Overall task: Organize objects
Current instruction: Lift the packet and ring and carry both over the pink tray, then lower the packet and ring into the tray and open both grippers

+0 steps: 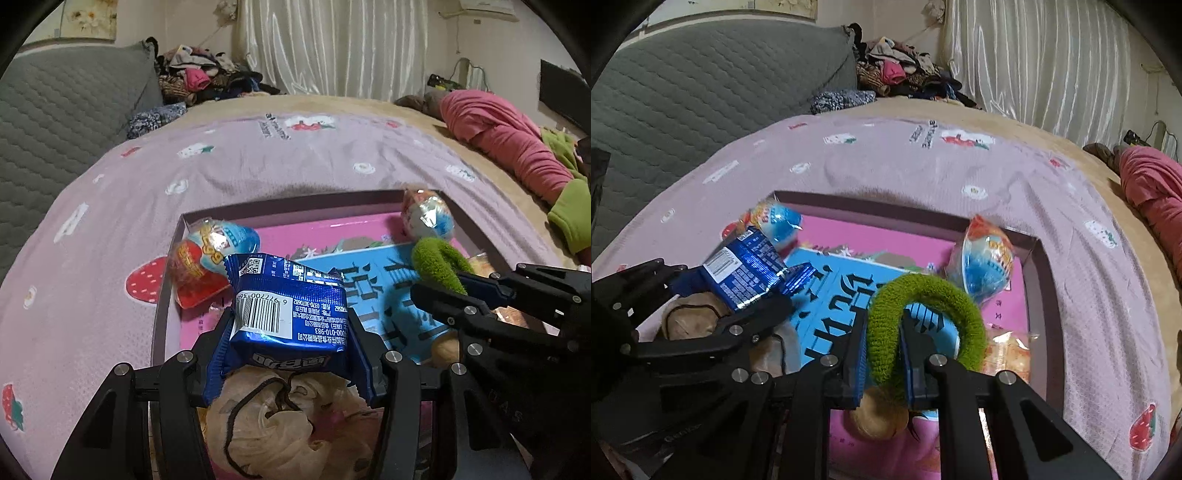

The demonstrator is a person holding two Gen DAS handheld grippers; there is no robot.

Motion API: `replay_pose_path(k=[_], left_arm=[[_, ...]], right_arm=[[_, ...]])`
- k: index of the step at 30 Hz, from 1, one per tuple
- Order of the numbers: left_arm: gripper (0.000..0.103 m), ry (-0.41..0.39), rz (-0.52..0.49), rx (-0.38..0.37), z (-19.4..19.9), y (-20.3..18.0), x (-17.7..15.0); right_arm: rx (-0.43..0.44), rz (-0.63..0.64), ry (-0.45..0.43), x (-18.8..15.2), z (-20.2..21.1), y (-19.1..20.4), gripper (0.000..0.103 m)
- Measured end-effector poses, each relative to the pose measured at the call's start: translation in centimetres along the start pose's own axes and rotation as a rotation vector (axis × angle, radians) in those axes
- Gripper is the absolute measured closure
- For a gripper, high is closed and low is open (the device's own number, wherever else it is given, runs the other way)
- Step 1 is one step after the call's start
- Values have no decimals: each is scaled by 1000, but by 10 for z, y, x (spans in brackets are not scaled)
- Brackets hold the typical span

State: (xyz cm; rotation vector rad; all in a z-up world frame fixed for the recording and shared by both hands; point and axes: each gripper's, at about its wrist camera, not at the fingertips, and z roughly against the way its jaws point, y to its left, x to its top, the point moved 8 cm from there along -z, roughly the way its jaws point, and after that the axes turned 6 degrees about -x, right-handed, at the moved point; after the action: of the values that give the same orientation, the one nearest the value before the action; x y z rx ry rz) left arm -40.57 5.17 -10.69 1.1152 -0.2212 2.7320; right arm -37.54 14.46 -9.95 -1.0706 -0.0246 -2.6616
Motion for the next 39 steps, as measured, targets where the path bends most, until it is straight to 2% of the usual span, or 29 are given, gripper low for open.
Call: replay_pose_path(k=[4, 8, 16, 27, 34, 39], left_arm=[[43, 3, -9, 13, -2, 1, -2], [39, 2, -9, 23, -2, 3, -2], [29, -14, 27, 14, 6, 10, 1], [27, -51, 46, 11, 24, 14, 10], [16, -103, 46, 46, 47, 16, 19], [16, -124, 62, 59, 62, 17, 18]], right_arm=[[2, -28, 28, -6, -9, -7, 85], [4, -45, 11, -5, -4, -13, 64], [10, -65, -36, 4, 11, -16, 46], [-20, -76, -79, 13, 26, -20, 36], [-20, -111, -119, 18, 43, -27, 26], [-8, -139, -132, 17, 57, -30, 20]])
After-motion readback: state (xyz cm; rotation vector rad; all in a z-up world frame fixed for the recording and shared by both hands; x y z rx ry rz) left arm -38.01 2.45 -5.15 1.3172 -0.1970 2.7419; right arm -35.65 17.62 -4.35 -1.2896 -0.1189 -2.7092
